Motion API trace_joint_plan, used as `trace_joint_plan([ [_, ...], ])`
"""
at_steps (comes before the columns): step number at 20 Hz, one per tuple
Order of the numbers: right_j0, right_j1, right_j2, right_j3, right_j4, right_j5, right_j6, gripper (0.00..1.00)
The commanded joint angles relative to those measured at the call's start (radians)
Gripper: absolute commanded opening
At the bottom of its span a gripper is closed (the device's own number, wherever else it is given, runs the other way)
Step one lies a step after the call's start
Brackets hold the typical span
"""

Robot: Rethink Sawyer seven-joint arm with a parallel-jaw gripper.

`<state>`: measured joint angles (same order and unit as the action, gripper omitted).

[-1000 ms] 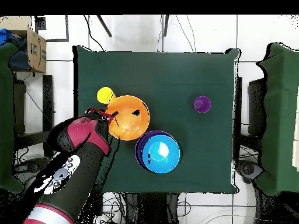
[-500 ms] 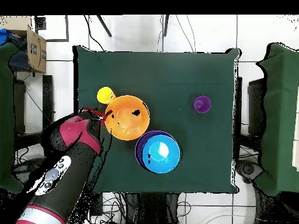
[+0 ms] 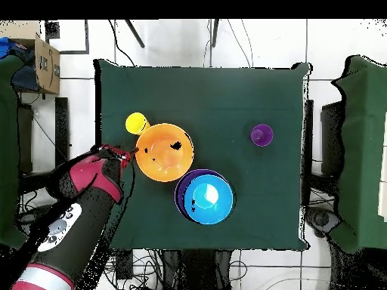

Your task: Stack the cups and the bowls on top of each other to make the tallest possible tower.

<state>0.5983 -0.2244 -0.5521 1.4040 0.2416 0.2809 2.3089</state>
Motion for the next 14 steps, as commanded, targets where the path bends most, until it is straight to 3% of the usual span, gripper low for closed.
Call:
trace_joint_plan([
  [1,-0.012,0.050,0.073,-0.010,0.018,0.055,0.146,1.00],
  [14,-0.023,0.044,0.062,0.011,-0.003,0.053,0.121,1.00],
])
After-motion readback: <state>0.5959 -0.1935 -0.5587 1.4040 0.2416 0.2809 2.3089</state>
